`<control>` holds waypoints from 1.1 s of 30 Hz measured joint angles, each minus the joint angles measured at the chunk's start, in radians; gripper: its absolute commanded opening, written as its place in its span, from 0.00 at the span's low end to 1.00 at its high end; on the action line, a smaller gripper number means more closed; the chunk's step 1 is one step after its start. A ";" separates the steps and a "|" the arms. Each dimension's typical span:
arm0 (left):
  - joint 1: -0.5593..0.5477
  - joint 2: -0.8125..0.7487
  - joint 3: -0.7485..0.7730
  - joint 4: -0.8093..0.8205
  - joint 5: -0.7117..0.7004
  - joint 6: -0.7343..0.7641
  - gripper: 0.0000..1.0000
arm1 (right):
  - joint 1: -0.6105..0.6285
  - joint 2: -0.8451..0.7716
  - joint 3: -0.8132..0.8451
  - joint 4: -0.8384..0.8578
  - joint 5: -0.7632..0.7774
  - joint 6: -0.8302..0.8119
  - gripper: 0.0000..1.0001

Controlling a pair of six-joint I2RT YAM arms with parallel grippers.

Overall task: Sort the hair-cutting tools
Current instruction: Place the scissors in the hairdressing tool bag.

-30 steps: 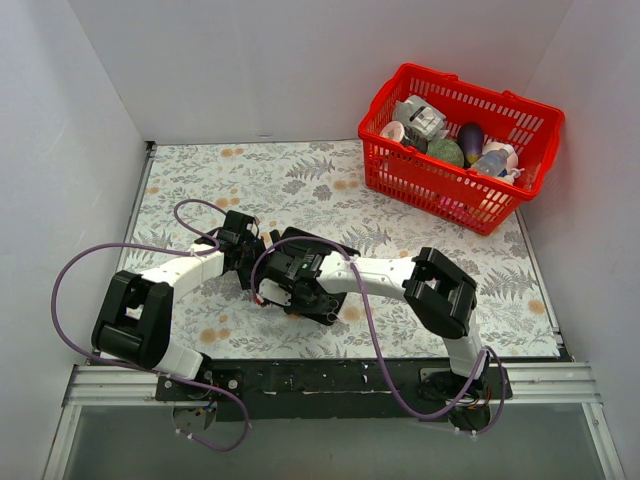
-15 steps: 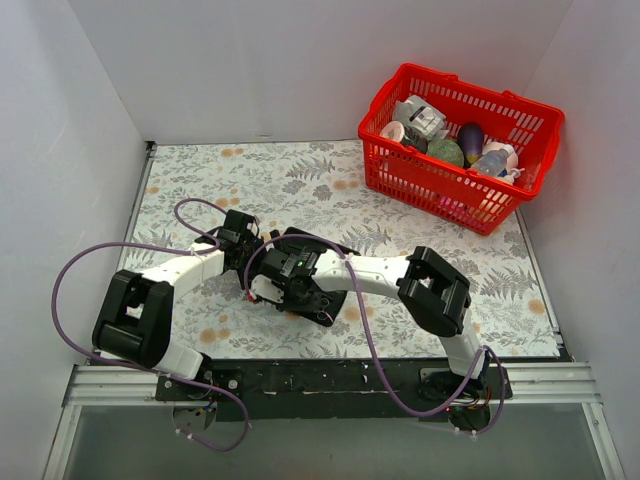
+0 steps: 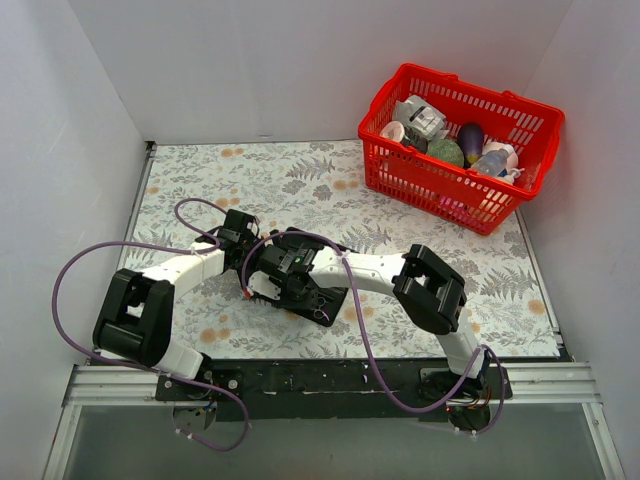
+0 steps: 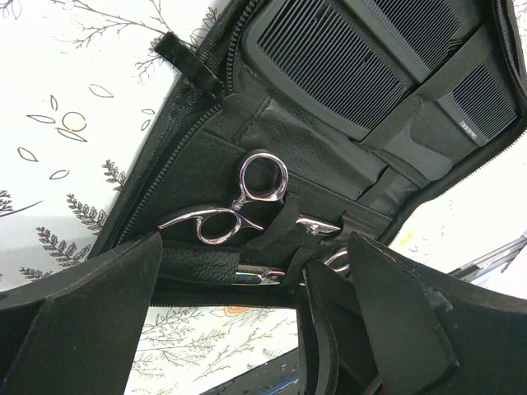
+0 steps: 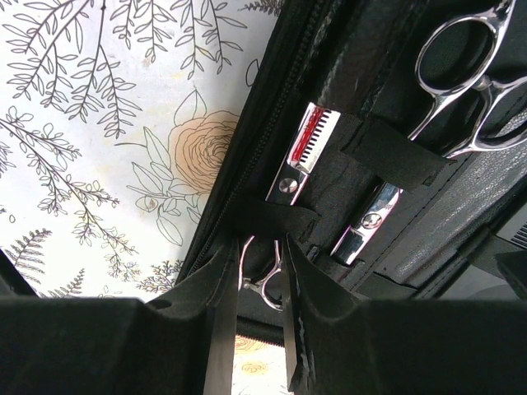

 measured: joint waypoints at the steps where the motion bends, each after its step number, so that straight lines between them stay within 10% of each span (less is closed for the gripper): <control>1: 0.000 0.000 0.000 0.000 0.000 0.000 0.98 | 0.000 0.000 0.001 -0.001 0.000 0.000 0.12; 9: 0.000 0.002 0.002 0.000 0.001 -0.001 0.98 | 0.000 0.002 0.005 -0.003 0.002 0.006 0.34; 20: 0.005 0.002 0.031 0.001 0.012 -0.019 0.98 | 0.004 -0.052 0.004 -0.013 0.047 0.095 0.91; 33: -0.002 -0.089 0.069 -0.066 0.064 -0.022 0.98 | -0.135 -0.558 -0.048 0.029 0.424 0.380 0.97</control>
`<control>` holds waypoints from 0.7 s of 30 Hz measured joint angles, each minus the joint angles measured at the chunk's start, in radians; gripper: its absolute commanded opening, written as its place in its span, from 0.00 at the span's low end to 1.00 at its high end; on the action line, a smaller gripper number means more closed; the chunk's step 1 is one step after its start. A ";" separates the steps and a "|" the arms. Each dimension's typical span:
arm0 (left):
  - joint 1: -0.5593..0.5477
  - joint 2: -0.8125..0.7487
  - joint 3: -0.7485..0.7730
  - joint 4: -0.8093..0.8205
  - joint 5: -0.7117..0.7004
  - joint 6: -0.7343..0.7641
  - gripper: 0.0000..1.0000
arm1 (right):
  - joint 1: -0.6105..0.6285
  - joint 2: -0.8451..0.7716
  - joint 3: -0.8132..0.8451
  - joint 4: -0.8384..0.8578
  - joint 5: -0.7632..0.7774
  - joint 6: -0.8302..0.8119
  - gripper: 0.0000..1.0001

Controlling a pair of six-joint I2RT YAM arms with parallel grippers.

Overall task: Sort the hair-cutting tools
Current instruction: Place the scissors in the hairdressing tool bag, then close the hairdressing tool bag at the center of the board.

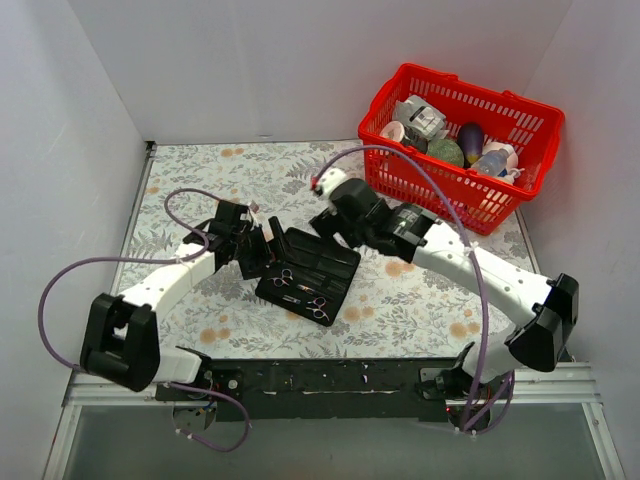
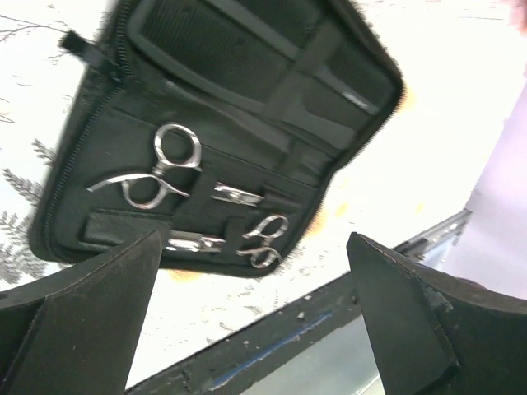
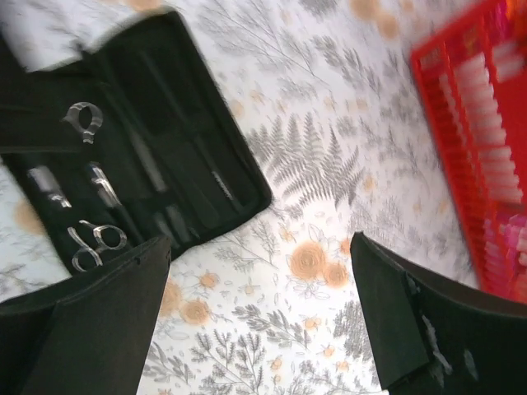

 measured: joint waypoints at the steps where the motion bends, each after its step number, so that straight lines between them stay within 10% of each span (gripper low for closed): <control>1: 0.000 -0.035 0.000 -0.007 0.011 -0.005 0.98 | -0.058 -0.021 -0.040 0.026 -0.023 0.026 0.97; 7: -0.002 -0.284 -0.036 -0.014 0.078 -0.068 0.98 | -0.444 -0.008 -0.284 0.136 -0.308 0.129 0.97; 21: -0.007 -0.456 -0.280 -0.040 0.105 -0.152 0.98 | -0.655 0.272 -0.329 0.494 -0.922 0.262 0.96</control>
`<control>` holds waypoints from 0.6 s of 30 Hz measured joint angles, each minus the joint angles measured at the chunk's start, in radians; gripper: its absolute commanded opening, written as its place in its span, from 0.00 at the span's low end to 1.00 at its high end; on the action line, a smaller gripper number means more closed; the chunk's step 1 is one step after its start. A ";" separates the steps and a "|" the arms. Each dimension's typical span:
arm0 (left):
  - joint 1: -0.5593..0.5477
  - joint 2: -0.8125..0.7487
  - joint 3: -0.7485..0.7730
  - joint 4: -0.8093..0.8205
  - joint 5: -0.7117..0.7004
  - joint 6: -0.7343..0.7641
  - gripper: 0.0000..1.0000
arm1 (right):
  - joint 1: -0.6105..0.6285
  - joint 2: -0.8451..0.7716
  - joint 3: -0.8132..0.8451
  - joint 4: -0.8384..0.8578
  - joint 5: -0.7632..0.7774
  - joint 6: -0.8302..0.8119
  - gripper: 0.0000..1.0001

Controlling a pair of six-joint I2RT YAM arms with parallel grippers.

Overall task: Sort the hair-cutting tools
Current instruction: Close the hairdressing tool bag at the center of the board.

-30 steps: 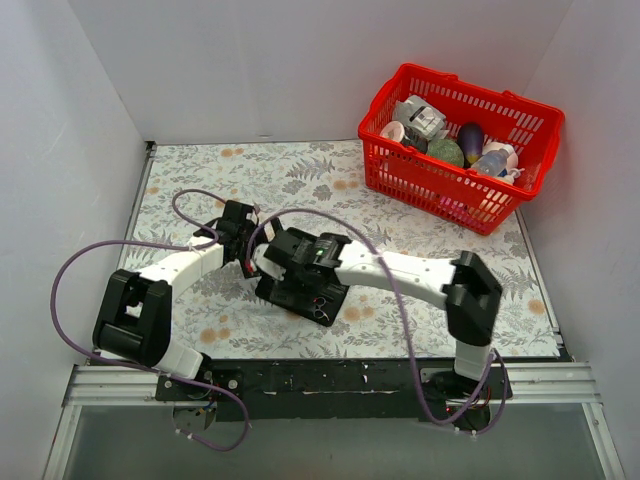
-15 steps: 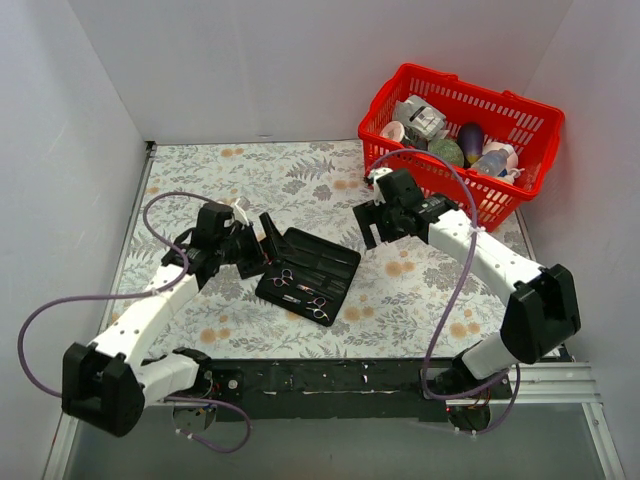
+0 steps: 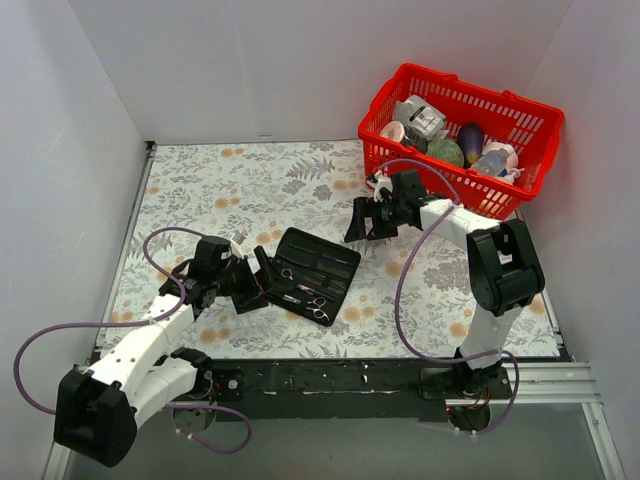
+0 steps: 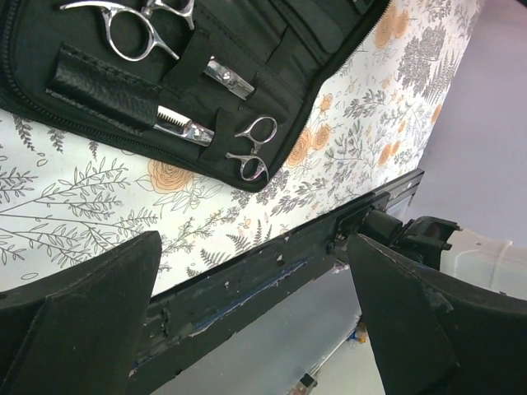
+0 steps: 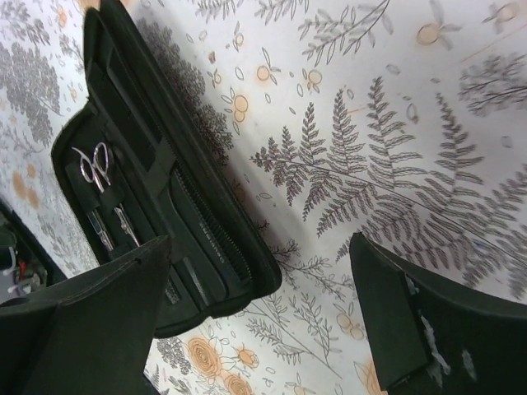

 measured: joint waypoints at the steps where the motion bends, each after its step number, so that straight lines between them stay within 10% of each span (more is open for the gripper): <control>1: 0.000 0.000 -0.005 0.001 0.000 -0.001 0.98 | -0.001 0.024 -0.006 0.013 -0.023 0.002 0.95; 18: 0.000 0.011 -0.011 0.028 0.000 -0.014 0.98 | 0.004 0.166 -0.024 0.184 -0.352 0.053 0.98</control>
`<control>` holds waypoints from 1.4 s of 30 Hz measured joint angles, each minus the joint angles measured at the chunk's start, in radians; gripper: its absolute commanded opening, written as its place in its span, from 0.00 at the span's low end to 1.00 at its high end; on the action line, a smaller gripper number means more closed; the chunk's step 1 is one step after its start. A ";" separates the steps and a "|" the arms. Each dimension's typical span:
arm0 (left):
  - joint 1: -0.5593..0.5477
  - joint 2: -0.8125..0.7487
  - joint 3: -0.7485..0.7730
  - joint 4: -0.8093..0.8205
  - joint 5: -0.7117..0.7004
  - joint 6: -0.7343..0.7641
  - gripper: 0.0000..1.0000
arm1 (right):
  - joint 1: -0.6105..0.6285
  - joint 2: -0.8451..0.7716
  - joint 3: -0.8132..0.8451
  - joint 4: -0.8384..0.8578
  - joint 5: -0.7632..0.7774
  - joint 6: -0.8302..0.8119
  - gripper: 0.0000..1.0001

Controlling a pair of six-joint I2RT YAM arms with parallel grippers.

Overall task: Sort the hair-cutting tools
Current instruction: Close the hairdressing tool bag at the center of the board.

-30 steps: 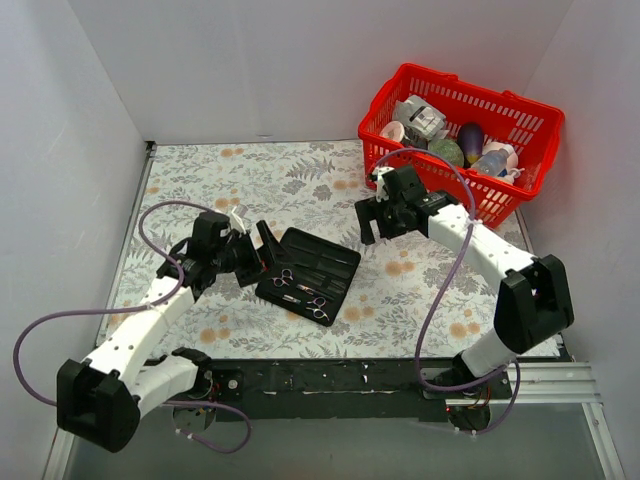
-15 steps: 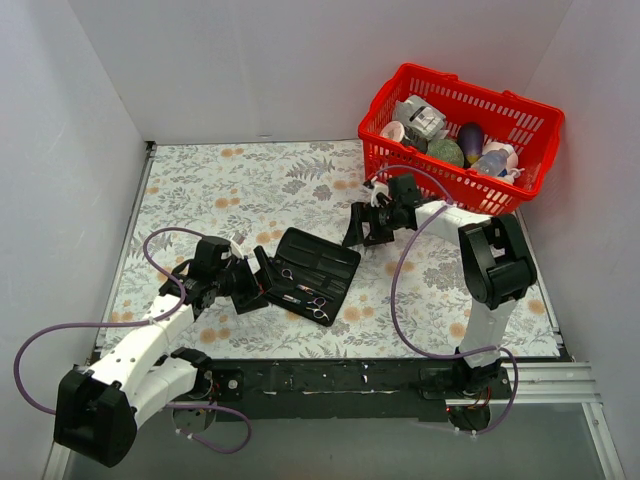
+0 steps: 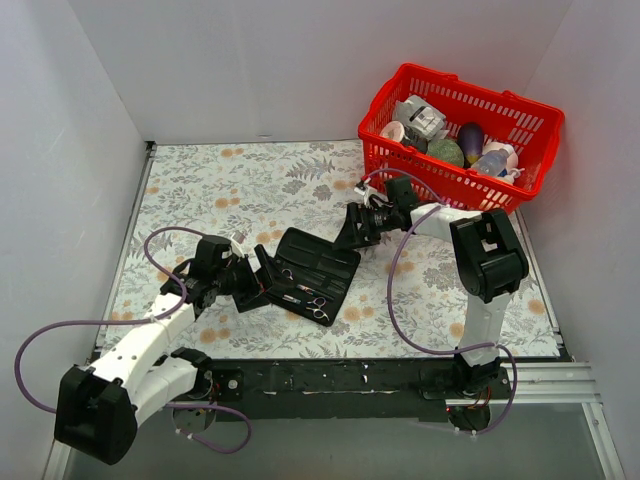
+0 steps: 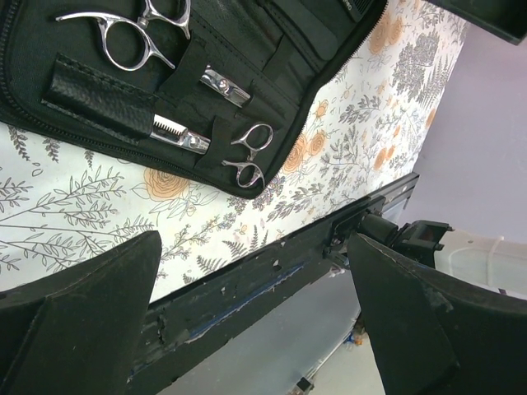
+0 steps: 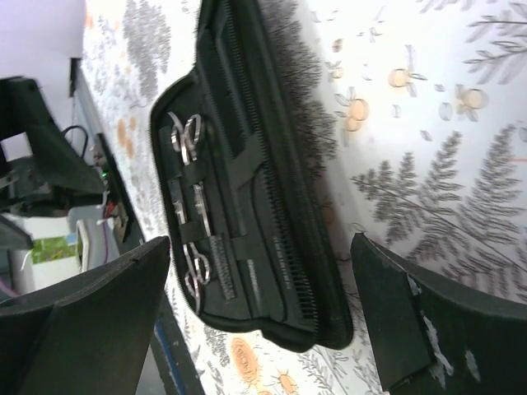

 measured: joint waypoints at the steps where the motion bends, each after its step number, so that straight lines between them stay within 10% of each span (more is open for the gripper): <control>1: 0.000 0.002 -0.001 0.004 0.000 -0.001 0.98 | 0.002 0.000 0.000 0.006 -0.019 0.002 0.98; 33: 0.000 0.093 -0.013 0.104 -0.018 0.011 0.98 | 0.308 -0.256 0.012 -0.176 -0.036 -0.111 0.98; 42: 0.000 0.016 0.223 -0.063 -0.024 0.035 0.98 | 0.412 -0.254 -0.085 -0.145 0.009 -0.101 0.98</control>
